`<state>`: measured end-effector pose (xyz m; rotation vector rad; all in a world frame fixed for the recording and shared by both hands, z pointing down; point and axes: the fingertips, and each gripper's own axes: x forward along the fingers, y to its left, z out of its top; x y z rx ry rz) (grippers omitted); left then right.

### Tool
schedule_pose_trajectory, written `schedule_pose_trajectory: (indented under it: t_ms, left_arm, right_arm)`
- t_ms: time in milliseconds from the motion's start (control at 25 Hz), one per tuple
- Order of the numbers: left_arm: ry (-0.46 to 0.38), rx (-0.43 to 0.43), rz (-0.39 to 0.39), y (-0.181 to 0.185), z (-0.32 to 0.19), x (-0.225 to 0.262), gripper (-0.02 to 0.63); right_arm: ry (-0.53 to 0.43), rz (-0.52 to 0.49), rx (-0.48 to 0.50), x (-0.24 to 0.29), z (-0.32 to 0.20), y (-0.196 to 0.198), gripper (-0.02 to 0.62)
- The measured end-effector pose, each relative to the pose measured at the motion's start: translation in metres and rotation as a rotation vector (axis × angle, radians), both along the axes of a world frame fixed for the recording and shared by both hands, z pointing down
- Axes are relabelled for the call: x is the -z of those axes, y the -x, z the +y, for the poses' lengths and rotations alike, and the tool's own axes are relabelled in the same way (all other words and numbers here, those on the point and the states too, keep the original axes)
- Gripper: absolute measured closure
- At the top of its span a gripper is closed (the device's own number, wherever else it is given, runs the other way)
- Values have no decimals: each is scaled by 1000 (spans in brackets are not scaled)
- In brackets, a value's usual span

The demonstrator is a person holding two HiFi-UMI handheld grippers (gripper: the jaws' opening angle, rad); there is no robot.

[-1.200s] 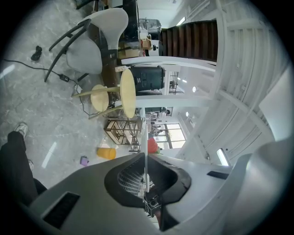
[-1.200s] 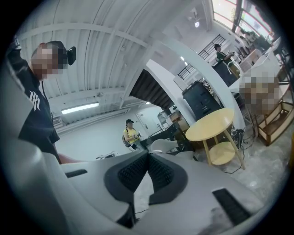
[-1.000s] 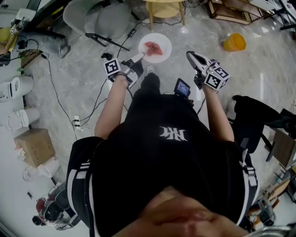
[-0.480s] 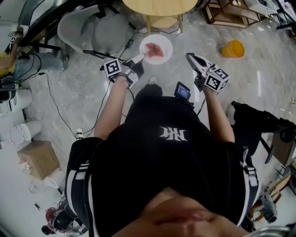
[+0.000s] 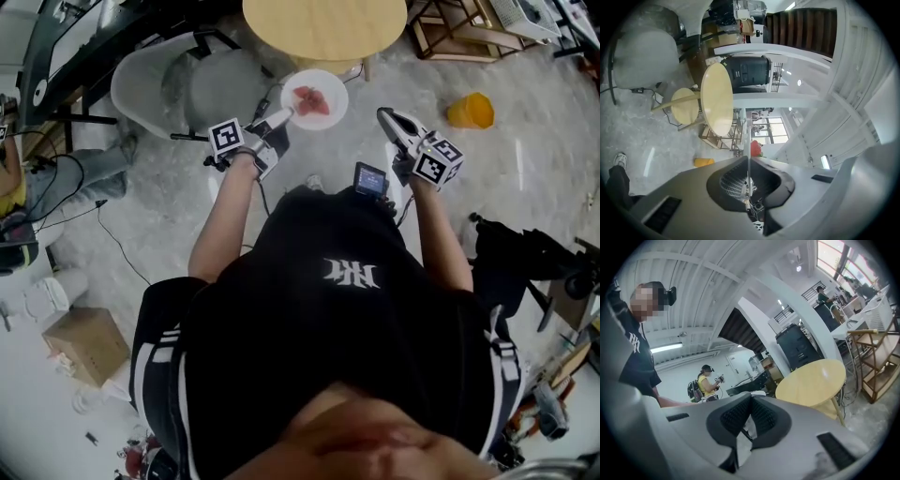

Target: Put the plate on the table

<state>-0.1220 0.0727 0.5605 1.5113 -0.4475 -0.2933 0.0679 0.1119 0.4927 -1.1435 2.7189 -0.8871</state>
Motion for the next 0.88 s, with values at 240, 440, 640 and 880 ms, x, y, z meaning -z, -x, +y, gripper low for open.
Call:
schedule_pose_trajectory:
  t_ms: [240, 440, 640, 880]
  left_arm:
    - [-5, -2, 8, 2, -27, -4, 581]
    - [-27, -4, 8, -5, -42, -4, 581]
    - [-3, 28, 9, -20, -91, -7, 583]
    - [6, 62, -15, -33, -138, -18, 581]
  right_arm:
    - [6, 11, -22, -6, -14, -3, 598]
    - [11, 1, -16, -20, -29, -12, 598]
    - [26, -19, 18, -29, -86, -21, 598]
    - [27, -22, 74, -36, -149, -33, 597]
